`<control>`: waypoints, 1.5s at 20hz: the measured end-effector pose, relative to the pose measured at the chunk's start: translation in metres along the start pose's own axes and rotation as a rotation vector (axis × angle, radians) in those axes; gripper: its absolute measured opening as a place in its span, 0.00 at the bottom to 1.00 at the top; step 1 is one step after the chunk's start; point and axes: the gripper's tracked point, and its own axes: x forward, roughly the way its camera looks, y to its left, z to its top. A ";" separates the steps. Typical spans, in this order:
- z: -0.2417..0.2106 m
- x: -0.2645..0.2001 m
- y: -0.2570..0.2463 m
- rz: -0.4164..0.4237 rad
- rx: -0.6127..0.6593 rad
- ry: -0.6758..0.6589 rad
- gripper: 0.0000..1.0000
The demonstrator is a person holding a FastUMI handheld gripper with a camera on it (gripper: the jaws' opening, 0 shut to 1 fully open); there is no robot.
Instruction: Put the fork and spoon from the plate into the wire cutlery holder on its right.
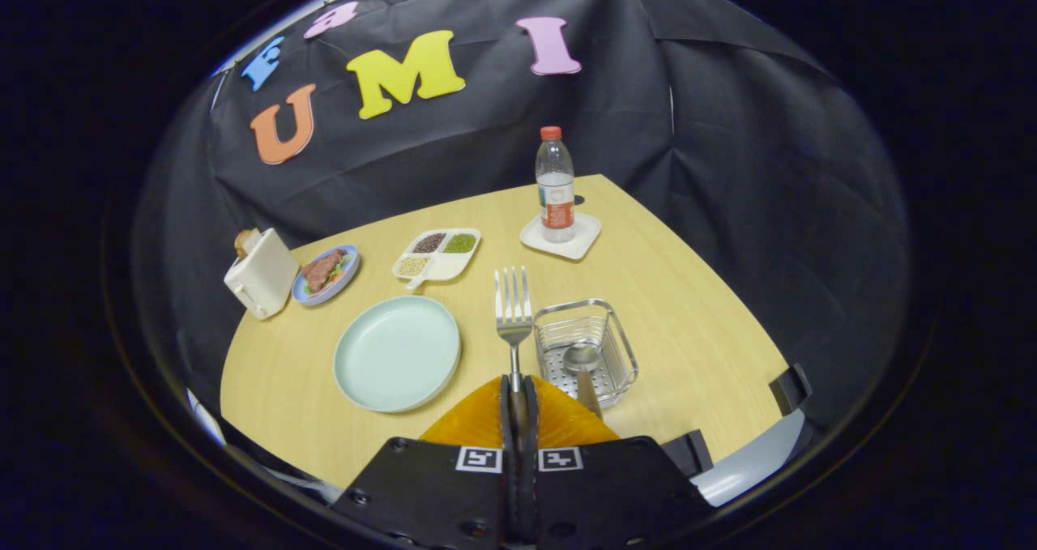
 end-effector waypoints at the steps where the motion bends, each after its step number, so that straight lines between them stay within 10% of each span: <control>1: -0.001 0.001 -0.006 -0.003 0.009 0.000 0.02; 18: -0.001 -0.012 -0.039 -0.029 -0.048 -0.043 0.04; 30: 0.015 -0.022 -0.032 -0.009 -0.031 -0.141 0.32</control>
